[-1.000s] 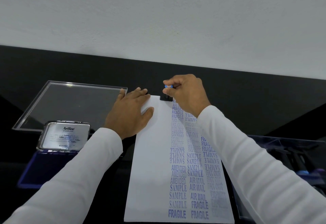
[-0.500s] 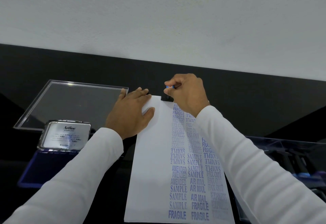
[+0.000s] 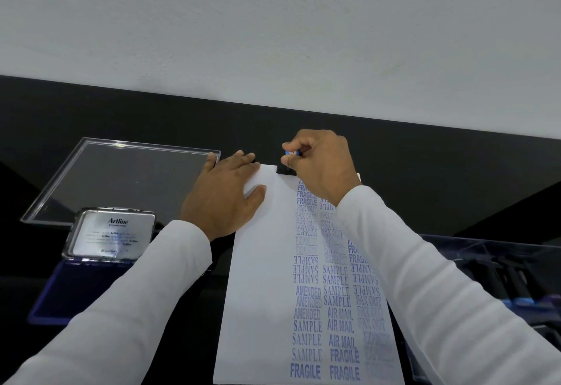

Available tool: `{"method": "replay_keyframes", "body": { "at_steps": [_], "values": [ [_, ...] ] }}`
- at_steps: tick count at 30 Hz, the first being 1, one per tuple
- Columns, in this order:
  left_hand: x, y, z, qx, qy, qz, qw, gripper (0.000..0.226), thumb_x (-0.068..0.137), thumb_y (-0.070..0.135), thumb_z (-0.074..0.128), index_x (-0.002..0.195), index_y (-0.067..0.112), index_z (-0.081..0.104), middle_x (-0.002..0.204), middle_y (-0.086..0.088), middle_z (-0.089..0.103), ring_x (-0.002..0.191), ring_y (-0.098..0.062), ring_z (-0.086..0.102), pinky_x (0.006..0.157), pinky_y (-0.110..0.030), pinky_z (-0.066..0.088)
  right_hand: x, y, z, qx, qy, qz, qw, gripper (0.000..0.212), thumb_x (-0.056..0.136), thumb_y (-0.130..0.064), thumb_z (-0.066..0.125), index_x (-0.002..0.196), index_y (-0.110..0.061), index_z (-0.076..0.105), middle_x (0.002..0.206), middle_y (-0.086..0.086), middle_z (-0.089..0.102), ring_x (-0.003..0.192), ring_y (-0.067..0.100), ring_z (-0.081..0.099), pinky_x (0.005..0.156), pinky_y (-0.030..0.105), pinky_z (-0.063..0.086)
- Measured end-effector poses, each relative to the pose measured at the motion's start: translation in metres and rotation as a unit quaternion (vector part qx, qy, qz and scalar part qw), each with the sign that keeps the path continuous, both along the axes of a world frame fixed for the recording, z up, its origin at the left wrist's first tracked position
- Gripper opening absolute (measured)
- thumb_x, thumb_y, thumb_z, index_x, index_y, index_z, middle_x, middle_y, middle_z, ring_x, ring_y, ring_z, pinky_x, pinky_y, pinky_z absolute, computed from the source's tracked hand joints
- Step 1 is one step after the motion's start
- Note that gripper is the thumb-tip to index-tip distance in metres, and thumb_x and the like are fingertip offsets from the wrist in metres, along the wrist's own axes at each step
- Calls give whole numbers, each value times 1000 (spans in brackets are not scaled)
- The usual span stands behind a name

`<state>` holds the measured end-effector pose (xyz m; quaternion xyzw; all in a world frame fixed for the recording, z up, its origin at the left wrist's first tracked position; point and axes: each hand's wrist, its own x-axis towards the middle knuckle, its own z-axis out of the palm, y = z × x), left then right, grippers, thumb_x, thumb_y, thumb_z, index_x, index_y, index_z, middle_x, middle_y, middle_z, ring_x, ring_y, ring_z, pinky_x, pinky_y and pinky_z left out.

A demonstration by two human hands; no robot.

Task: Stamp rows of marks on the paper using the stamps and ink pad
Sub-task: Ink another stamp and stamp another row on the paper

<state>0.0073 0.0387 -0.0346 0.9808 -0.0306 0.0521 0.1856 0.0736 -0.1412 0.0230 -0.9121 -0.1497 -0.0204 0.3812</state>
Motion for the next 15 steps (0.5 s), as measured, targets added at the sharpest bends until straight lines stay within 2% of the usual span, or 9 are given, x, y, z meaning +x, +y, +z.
{"method": "replay_keyframes", "body": {
  "at_steps": [4,9,15],
  "values": [
    [0,0,0,1,0,-1,1000,59,100,51,48,151,23,43,161,5,35,151,-15,25,126,-48,4,-2,-1,-1,-4,-12,4,1000,10,86,-18,77,95,-14,76,98,-4,74,80,7,67,86,26,57],
    [0,0,1,1,0,-2,1000,59,100,50,48,151,23,42,161,4,34,151,-15,24,126,-49,5,3,1,0,-3,2,-4,1000,11,87,-21,76,96,-15,75,99,-3,73,82,11,67,86,31,58],
    [0,0,-1,-1,-8,-4,1000,57,100,49,47,151,23,44,160,5,36,151,-13,24,126,-48,4,8,1,1,9,5,-3,1000,11,85,-19,77,95,-13,76,85,-3,70,74,11,67,78,36,61]
  ]
}}
